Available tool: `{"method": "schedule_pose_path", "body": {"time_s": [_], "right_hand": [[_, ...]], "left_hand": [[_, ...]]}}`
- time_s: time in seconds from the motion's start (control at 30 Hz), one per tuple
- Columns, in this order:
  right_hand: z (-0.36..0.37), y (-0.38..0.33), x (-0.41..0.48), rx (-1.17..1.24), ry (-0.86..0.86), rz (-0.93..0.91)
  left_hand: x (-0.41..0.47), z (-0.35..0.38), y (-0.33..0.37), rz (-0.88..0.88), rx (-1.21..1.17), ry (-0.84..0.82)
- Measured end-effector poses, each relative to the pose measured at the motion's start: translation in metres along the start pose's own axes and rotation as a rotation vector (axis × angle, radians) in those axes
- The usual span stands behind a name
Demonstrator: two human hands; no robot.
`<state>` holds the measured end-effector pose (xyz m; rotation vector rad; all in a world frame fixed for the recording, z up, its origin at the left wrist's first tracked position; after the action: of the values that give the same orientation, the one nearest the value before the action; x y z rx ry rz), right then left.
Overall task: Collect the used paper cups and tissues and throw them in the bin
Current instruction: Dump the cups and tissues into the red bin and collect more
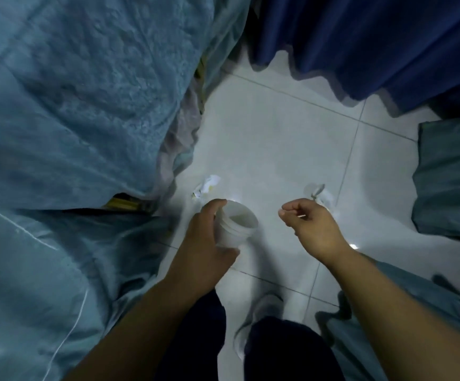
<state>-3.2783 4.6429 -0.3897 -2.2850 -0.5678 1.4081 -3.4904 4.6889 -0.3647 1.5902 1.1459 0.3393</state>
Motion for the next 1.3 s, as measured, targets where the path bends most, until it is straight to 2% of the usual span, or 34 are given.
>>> {"method": "schedule_pose_path", "body": {"time_s": [0.17,0.37,0.53,0.63,0.77,0.9,1.03,1.17,1.3], "right_hand": [[0.056,0.053,0.115,-0.146,-0.002,-0.048],[0.126,0.110,0.224,-0.243,-0.057,-0.089],[0.175,0.146,0.293,-0.260,-0.039,-0.124],[0.194,0.166,0.317,-0.260,-0.041,-0.128],[0.203,0.183,0.326,-0.274,-0.038,-0.115],[0.207,0.184,0.332,-0.297,-0.052,-0.123],[0.210,0.174,0.354,-0.363,-0.021,-0.155],[0.215,0.157,0.374,-0.330,0.048,-0.165],[0.237,0.146,0.388,-0.443,0.065,-0.345]], "left_hand": [[0.064,0.037,-0.102,-0.031,0.036,-0.015],[0.143,0.052,-0.193,0.104,0.169,0.012],[0.209,0.051,-0.239,0.244,0.231,0.092],[0.241,0.052,-0.261,0.281,0.222,0.114],[0.274,0.057,-0.286,0.215,0.174,0.191],[0.302,0.066,-0.301,0.196,0.122,0.176],[0.328,0.065,-0.321,0.199,0.234,0.175],[0.343,0.057,-0.339,0.145,0.288,0.201],[0.349,0.058,-0.349,0.172,0.292,0.157]]}}
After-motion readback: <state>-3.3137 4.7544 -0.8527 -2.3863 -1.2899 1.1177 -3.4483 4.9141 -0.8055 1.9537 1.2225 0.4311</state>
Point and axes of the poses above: each hand's wrist, its own x-axis towards the middle knuckle, its own z-axis out of the palm, y = z × x, the point moved 3 cm from there along x, towards the middle knuckle, and after that the axes turned 9 degrees about z, right-handed, at the moved point
